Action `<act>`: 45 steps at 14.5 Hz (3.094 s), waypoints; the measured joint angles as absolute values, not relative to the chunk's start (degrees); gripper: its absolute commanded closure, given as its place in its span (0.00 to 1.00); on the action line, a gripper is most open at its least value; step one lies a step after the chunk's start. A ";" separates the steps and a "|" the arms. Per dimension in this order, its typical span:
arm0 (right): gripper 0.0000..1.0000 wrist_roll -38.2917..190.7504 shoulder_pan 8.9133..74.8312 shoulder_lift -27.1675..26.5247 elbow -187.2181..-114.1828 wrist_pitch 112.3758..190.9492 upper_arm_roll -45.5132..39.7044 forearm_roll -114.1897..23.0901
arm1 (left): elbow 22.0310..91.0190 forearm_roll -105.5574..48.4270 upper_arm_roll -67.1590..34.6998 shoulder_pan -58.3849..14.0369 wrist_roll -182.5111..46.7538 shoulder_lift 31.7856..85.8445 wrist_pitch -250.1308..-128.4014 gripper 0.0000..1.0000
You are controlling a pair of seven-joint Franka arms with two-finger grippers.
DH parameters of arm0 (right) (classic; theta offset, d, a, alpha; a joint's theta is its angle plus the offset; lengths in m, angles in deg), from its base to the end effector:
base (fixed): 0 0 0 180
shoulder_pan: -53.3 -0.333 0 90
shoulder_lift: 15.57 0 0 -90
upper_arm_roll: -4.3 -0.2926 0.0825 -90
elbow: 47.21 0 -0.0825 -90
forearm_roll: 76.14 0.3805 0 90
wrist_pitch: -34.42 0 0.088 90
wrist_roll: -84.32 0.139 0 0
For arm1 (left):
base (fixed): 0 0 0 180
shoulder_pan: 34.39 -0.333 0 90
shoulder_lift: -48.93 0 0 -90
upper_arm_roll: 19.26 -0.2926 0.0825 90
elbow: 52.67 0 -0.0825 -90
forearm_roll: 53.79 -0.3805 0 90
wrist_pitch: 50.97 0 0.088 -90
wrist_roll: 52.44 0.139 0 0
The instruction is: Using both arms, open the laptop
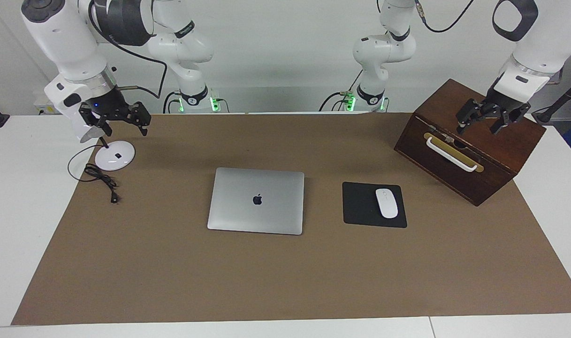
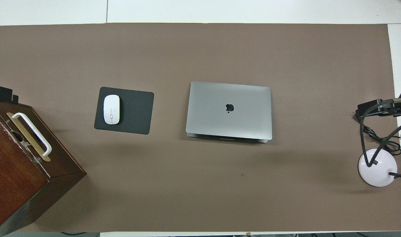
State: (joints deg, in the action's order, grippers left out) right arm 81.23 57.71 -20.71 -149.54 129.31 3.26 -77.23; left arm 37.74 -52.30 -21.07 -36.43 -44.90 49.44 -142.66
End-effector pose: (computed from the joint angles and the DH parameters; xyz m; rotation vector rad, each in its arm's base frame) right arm 0.5251 -0.0331 0.5236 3.1227 -0.0047 -0.0644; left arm 0.5557 0.0338 0.5635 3.1157 -0.0994 0.0248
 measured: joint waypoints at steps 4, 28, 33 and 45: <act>0.00 81.23 57.78 -20.71 -149.54 129.31 3.26 -77.23 | 37.74 -52.13 -21.08 -37.11 -44.95 49.44 -142.69 0.00; 0.00 80.43 58.20 -20.33 -149.56 134.26 3.30 -77.23 | 40.68 -52.05 -20.47 -37.09 -45.68 49.18 -147.00 0.93; 0.00 80.15 59.70 -18.89 -150.02 139.76 3.42 -77.23 | 40.99 -52.04 -20.41 -37.09 -52.61 49.00 -147.29 1.00; 0.00 74.37 55.04 -14.77 -178.07 193.48 2.98 -50.43 | 46.70 -50.20 -19.47 -35.21 -60.62 50.04 -164.13 1.00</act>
